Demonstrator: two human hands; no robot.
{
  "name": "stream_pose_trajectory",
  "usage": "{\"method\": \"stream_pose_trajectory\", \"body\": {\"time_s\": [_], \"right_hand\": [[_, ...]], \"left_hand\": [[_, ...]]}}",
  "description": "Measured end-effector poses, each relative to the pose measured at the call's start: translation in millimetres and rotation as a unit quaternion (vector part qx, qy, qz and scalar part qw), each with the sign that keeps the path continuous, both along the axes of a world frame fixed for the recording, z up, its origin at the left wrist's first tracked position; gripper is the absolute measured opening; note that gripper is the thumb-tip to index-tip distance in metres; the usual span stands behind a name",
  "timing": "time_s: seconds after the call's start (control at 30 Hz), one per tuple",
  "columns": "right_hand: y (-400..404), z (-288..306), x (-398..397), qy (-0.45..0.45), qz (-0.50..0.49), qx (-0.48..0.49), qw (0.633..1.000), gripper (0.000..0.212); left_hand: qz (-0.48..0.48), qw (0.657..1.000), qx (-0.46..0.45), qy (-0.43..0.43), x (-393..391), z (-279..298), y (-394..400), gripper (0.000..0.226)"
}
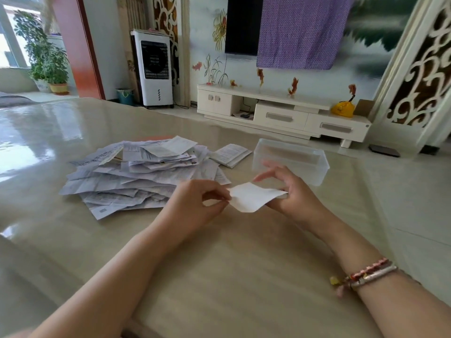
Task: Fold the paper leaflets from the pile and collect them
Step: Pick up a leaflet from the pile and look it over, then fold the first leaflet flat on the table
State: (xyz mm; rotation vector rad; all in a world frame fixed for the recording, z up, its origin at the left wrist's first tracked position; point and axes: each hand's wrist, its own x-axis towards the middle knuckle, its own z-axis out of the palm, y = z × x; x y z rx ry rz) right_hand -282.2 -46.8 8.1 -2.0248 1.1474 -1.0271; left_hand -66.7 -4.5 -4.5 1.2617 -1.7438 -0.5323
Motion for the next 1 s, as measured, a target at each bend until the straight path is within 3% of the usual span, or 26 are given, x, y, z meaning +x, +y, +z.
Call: {"method": "stream_pose_trajectory", "body": {"time_s": [0.13, 0.23, 0.33, 0.43, 0.53, 0.7, 0.87, 1.0], "right_hand": [[-2.8, -4.8, -8.7, 0.080, -0.009, 0.002, 0.997, 0.037], [-5.2, -5.8, -10.8, 0.074, 0.018, 0.038, 0.996, 0.017], [-4.5, -2.1, -10.5, 0.048, 0.036, 0.053, 0.997, 0.010], [-8.0, -3.8, -4.6, 0.034, -0.001, 0.052, 0.998, 0.011], [-14.4, -12.4, 2.2, 0.097, -0.052, 0.008, 0.994, 0.015], [-13.8, -16.9, 2.6, 0.197, -0.089, -0.045, 0.975, 0.050], [-2.8, -9.5, -4.5, 0.188, -0.008, -0.087, 0.978, 0.043], [3.8, -4.1, -3.7, 0.190, 0.037, -0.076, 0.978, 0.038]], "left_hand": [[-0.005, 0.997, 0.026, -0.071, -0.6, -1.2, -1.0, 0.009], [0.031, 0.992, 0.024, -0.121, -0.3, -1.9, -2.6, 0.009], [0.036, 0.991, 0.025, -0.128, -0.4, -3.8, -6.7, 0.014], [0.069, 0.990, 0.041, -0.117, 0.9, -5.4, -12.0, 0.024], [0.108, 0.982, 0.024, -0.151, 3.5, -6.8, -13.9, 0.020], [0.104, 0.977, -0.025, -0.182, 1.6, -8.5, -9.5, 0.027], [0.008, 0.962, -0.066, -0.266, -4.2, -15.1, -6.9, 0.026], [-0.014, 0.962, -0.049, -0.267, -1.2, -17.3, -9.2, 0.036]]}}
